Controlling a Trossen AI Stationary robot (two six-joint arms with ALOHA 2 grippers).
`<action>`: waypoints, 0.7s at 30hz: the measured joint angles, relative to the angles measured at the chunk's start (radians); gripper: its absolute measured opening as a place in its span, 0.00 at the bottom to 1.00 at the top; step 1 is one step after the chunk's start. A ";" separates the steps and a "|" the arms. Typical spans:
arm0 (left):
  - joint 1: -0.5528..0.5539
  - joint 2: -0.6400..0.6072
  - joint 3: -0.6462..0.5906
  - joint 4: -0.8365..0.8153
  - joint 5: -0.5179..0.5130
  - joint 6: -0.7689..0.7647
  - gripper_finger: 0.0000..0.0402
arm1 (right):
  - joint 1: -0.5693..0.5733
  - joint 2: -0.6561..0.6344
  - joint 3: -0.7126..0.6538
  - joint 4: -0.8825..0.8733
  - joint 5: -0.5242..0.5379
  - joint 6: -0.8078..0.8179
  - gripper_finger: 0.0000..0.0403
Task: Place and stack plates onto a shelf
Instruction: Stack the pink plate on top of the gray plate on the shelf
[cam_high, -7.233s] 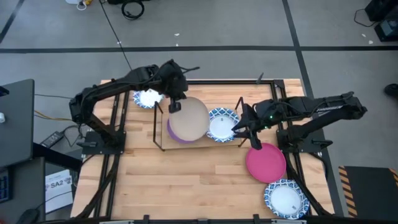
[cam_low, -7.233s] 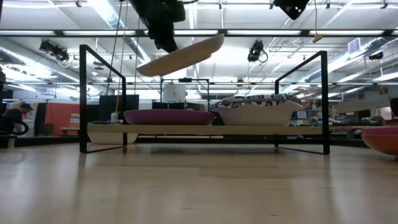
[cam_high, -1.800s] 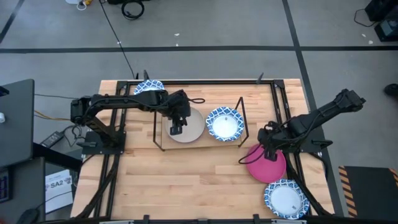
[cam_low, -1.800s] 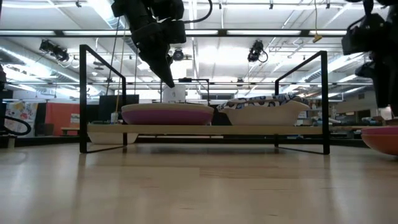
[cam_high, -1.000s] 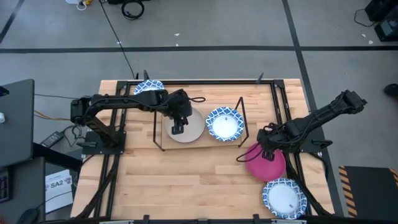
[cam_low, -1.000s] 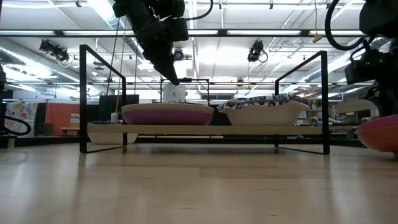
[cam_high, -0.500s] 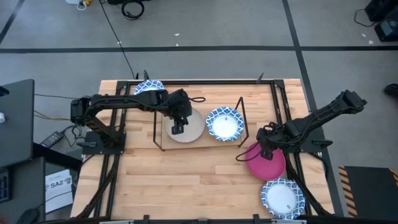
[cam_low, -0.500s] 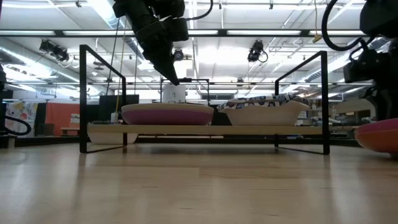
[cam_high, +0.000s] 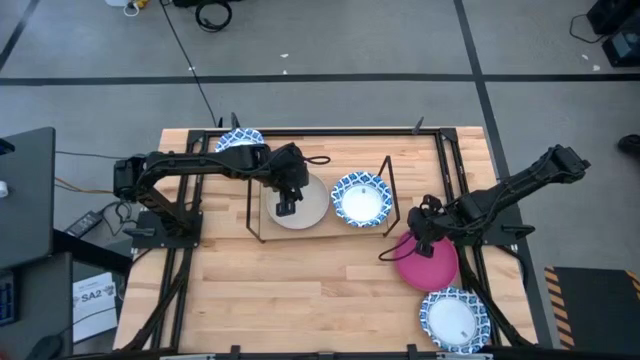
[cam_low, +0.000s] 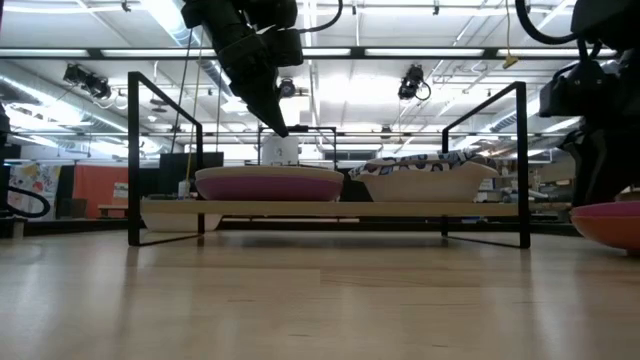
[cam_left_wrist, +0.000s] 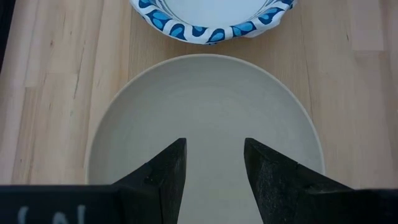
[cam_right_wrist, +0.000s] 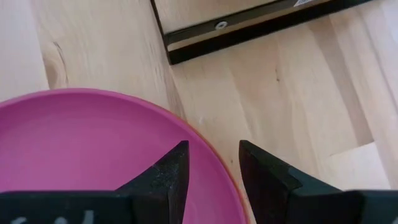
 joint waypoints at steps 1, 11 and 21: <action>0.000 0.000 0.000 0.000 0.000 0.000 0.42 | 0.000 0.000 0.000 0.000 0.000 -0.006 0.36; 0.000 0.000 0.000 0.000 0.000 0.000 0.42 | -0.001 0.008 0.000 0.001 0.027 -0.011 0.36; 0.000 0.000 0.000 0.000 0.000 0.001 0.42 | -0.024 0.091 0.000 0.076 -0.003 -0.102 0.36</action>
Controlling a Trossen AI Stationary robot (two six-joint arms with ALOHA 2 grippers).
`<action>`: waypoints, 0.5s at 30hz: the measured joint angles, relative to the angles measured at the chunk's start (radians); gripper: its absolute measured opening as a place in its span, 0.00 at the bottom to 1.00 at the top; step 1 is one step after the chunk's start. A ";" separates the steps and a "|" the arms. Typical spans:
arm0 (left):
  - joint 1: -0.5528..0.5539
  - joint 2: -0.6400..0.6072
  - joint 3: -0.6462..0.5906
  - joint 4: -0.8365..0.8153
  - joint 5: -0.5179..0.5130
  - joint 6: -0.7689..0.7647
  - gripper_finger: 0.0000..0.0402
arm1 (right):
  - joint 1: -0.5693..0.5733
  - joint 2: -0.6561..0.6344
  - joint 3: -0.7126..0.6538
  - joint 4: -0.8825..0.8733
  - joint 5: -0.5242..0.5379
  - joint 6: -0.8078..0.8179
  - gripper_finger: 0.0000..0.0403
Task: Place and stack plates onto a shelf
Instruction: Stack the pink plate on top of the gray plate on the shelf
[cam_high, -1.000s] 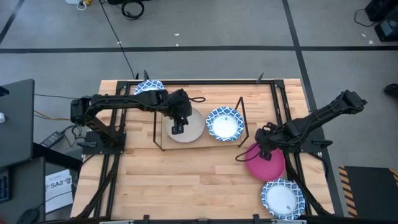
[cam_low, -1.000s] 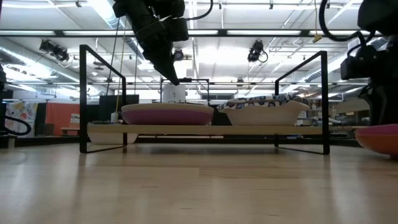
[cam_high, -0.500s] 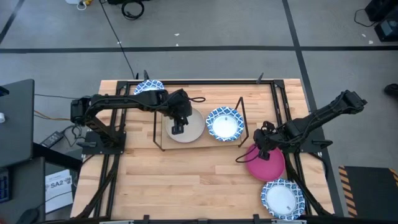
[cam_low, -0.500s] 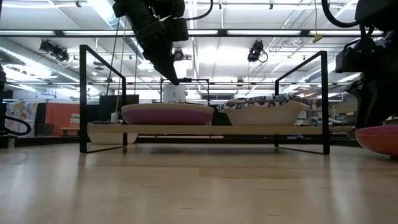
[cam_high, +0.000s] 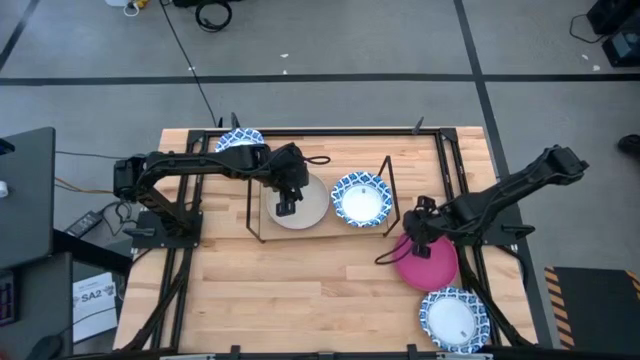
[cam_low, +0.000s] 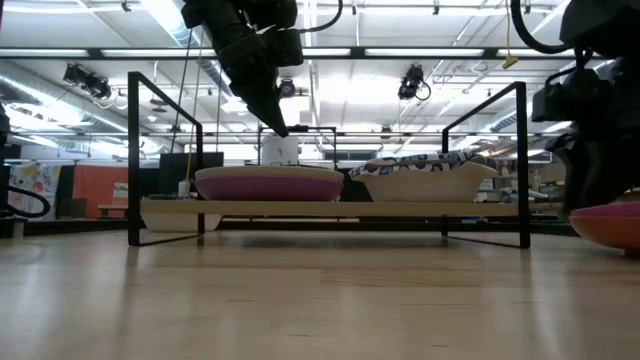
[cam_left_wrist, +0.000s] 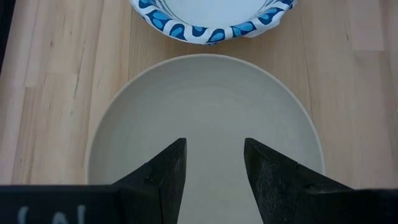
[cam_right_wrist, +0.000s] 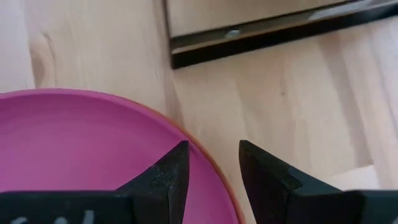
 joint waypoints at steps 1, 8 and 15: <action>0.000 0.000 0.000 0.000 0.000 0.000 0.42 | -0.003 0.008 0.000 0.005 -0.015 -0.009 0.36; 0.000 0.000 0.000 0.000 0.000 0.001 0.42 | -0.021 0.070 0.000 0.006 -0.058 -0.015 0.36; 0.000 0.000 0.000 0.000 0.000 0.001 0.42 | -0.021 0.099 0.000 0.005 -0.063 -0.012 0.36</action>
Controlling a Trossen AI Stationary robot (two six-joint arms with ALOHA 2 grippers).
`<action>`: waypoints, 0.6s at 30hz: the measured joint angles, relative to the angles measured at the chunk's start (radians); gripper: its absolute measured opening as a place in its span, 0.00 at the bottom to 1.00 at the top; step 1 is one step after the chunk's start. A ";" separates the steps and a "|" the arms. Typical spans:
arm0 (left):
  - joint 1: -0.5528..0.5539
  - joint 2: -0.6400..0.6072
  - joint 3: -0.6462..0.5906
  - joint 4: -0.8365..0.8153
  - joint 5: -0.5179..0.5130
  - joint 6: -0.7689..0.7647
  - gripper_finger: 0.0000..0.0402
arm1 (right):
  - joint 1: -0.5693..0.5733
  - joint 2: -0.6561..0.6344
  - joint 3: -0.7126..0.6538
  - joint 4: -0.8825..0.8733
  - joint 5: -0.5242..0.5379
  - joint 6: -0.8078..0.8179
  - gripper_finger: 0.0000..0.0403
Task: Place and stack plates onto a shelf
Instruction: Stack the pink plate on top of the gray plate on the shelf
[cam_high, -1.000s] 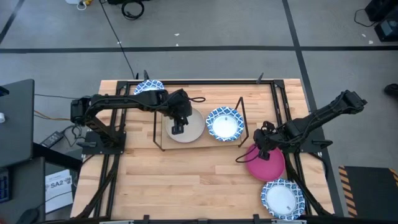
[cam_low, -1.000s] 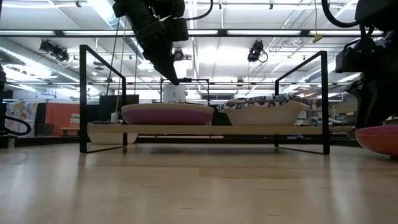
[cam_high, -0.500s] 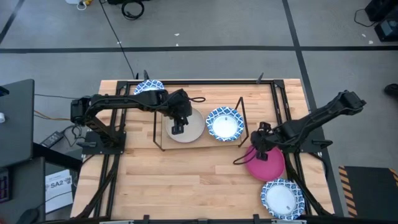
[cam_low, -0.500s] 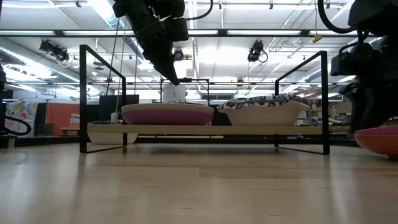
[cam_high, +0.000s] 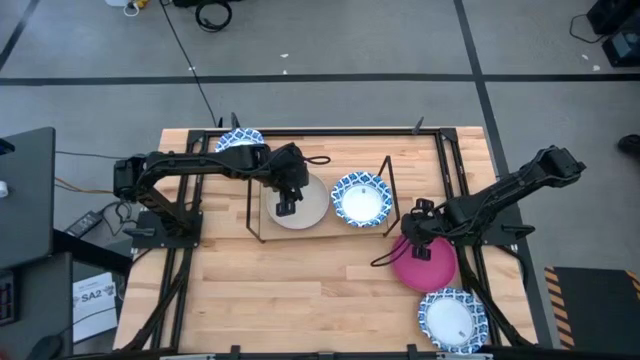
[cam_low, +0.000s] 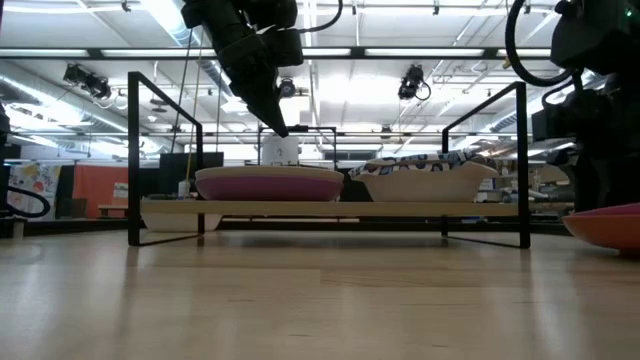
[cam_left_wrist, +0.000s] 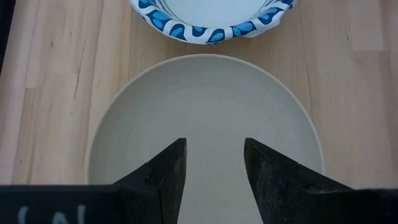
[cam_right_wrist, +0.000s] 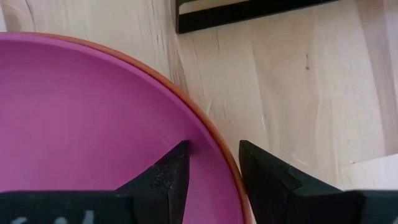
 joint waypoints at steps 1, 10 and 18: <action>0.000 0.000 0.000 0.000 0.000 0.000 0.42 | 0.000 0.000 0.000 0.000 -0.001 0.000 0.36; 0.000 0.000 0.000 0.000 0.000 -0.001 0.42 | 0.000 0.000 0.000 -0.002 -0.011 0.000 0.28; 0.000 0.000 0.000 0.000 0.000 -0.002 0.42 | 0.000 -0.003 0.003 0.001 -0.052 0.002 0.14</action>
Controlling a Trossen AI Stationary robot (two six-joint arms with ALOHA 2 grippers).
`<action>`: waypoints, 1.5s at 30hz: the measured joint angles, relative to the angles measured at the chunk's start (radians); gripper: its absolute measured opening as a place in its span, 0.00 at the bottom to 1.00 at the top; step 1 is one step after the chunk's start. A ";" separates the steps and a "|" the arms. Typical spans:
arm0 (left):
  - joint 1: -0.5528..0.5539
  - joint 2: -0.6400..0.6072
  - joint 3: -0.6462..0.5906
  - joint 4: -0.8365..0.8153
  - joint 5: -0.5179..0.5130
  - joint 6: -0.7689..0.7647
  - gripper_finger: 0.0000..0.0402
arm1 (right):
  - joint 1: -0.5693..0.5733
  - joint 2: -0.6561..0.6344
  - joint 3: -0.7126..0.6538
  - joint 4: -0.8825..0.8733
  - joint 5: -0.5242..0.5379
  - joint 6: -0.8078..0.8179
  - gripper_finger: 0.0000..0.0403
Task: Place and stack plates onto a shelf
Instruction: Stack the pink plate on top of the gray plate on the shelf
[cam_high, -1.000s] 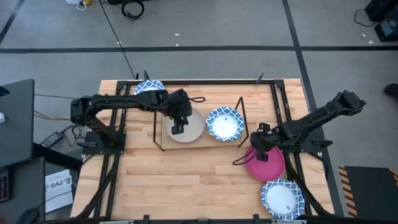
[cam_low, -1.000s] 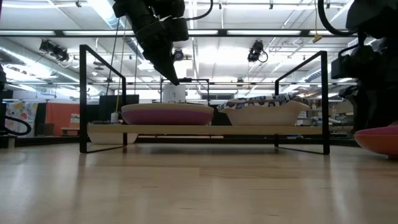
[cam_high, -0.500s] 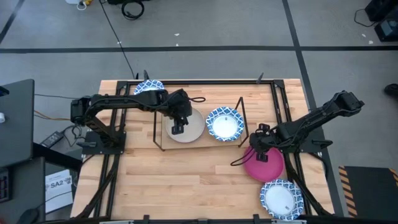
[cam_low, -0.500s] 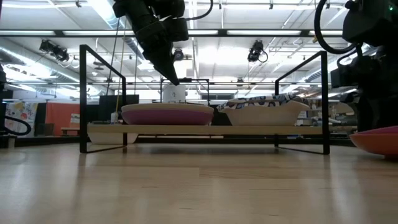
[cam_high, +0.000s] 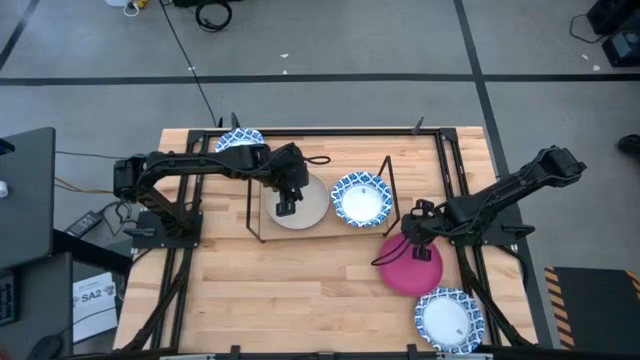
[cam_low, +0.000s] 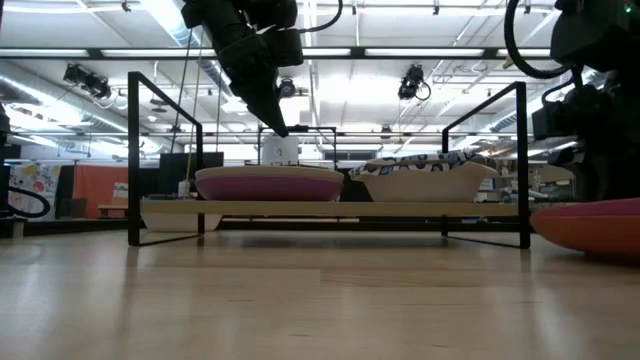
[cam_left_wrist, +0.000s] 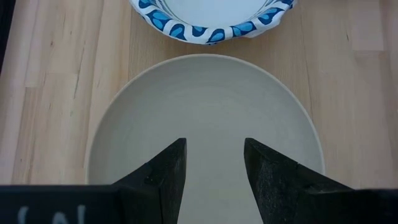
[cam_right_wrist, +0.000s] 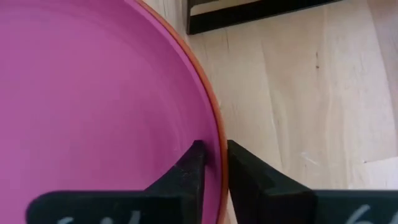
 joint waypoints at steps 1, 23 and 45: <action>0.000 0.000 0.000 0.000 0.000 0.000 0.42 | 0.000 0.000 0.001 0.002 -0.009 0.001 0.13; -0.130 0.000 0.000 0.076 0.001 0.008 0.42 | 0.001 -0.024 -0.003 0.076 -0.125 0.036 0.11; -0.338 0.000 0.000 0.313 0.000 0.010 0.42 | 0.001 -0.024 -0.003 0.164 -0.152 0.194 0.08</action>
